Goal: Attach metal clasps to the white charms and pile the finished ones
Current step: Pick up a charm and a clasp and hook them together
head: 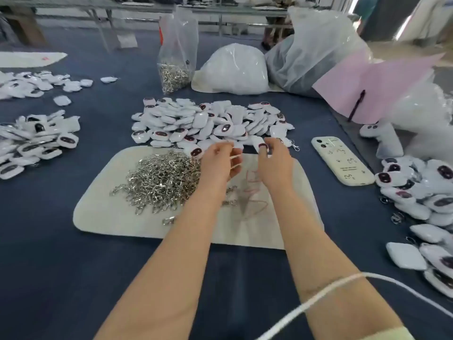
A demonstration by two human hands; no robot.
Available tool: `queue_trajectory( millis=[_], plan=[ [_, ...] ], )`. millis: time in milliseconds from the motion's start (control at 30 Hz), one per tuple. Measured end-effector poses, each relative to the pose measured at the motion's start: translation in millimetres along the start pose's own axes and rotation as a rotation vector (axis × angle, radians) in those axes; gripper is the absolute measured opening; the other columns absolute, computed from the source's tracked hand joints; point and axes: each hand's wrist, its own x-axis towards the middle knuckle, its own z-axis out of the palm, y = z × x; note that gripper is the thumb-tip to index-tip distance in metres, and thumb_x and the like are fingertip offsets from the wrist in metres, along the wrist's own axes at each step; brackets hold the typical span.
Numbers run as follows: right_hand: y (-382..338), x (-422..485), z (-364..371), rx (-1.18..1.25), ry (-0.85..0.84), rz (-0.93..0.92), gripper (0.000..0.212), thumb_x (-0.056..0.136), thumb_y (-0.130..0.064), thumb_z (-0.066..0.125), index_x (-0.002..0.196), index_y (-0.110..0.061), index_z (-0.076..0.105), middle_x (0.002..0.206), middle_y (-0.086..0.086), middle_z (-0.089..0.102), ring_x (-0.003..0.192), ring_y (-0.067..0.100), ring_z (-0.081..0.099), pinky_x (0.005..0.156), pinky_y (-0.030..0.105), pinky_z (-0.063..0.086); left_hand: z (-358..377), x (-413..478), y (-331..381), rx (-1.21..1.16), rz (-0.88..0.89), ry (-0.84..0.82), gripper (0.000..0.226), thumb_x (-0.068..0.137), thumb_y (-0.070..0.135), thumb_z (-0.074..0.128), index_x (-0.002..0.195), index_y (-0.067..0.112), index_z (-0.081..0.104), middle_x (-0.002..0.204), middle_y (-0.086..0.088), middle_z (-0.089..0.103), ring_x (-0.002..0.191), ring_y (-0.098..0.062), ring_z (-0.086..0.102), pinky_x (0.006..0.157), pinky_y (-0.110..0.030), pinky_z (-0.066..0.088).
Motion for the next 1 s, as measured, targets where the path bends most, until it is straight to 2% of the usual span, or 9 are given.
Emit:
queue_trajectory(
  millis=[167,400,467,533,600,667,767,867,1000],
  plan=[
    [9,24,22,-0.104,0.023,0.086,0.036,0.097,-0.025,0.044,0.127,-0.006,0.050,0.126,0.015,0.056,0.115,0.033,0.049,0.095,0.037,0.036,2,21,-17,-0.058,-0.028,0.040,0.014,0.096,0.007,0.045,0.087,0.012,0.055,0.077,-0.004,0.061,0.063,-0.012,0.056,0.055,-0.022,0.049],
    [11,36,29,-0.411,-0.063,0.082,0.033,0.089,-0.019,0.054,0.120,-0.009,0.050,0.124,0.015,0.053,0.113,0.033,0.047,0.092,0.035,0.035,3,33,-22,-0.011,-0.039,0.041,0.012,0.094,0.006,0.047,0.085,0.011,0.053,0.083,-0.007,0.062,0.067,-0.015,0.062,0.064,-0.028,0.056],
    [9,33,21,-0.303,-0.096,0.072,0.002,0.086,-0.014,0.055,0.085,-0.013,0.055,0.092,0.010,0.056,0.089,0.027,0.050,0.072,0.030,0.036,4,35,-24,0.017,-0.038,0.040,0.016,0.093,0.005,0.047,0.080,0.010,0.054,0.081,-0.008,0.063,0.072,-0.018,0.063,0.076,-0.033,0.055],
    [5,26,9,-0.079,-0.091,0.086,0.019,0.084,-0.012,0.058,0.068,-0.012,0.050,0.073,0.006,0.050,0.075,0.022,0.049,0.065,0.031,0.036,5,34,-25,0.096,-0.018,0.014,0.022,0.092,0.008,0.050,0.071,0.011,0.055,0.075,-0.007,0.061,0.076,-0.022,0.059,0.080,-0.035,0.048],
    [-7,9,-2,0.237,-0.143,0.148,0.009,0.083,-0.009,0.064,0.077,-0.008,0.057,0.072,0.006,0.057,0.068,0.018,0.058,0.069,0.035,0.050,7,29,-25,0.153,0.005,-0.047,0.025,0.092,0.017,0.054,0.069,0.013,0.060,0.071,-0.005,0.061,0.074,-0.020,0.057,0.076,-0.034,0.046],
    [-16,-8,-5,0.360,-0.200,0.165,0.015,0.084,-0.010,0.066,0.090,-0.013,0.052,0.082,0.005,0.064,0.069,0.017,0.064,0.075,0.037,0.055,8,22,-20,0.165,0.020,-0.104,0.024,0.094,0.023,0.054,0.074,0.016,0.064,0.071,-0.001,0.065,0.070,-0.017,0.061,0.071,-0.030,0.051],
    [-20,-25,-5,0.256,-0.237,0.092,0.028,0.082,-0.014,0.066,0.101,-0.017,0.046,0.094,0.002,0.066,0.084,0.020,0.066,0.082,0.039,0.055,5,13,-15,0.123,0.057,-0.110,0.018,0.096,0.020,0.051,0.082,0.015,0.063,0.081,-0.005,0.067,0.071,-0.015,0.064,0.062,-0.024,0.054],
    [-14,-41,-4,0.030,-0.332,0.008,0.033,0.083,-0.018,0.067,0.113,-0.015,0.053,0.096,-0.003,0.063,0.082,0.014,0.061,0.077,0.035,0.053,-7,7,-12,0.124,0.085,-0.037,0.016,0.098,0.023,0.048,0.089,0.016,0.060,0.094,-0.004,0.066,0.090,-0.019,0.066,0.071,-0.029,0.055],
    [-10,-47,5,-0.386,-0.423,-0.144,0.021,0.083,-0.015,0.063,0.103,-0.015,0.067,0.095,0.003,0.059,0.087,0.020,0.055,0.070,0.026,0.038,-21,3,-15,-0.055,0.071,0.002,0.015,0.100,0.017,0.043,0.093,0.010,0.054,0.087,-0.004,0.063,0.081,-0.017,0.068,0.069,-0.024,0.057]
  ],
)
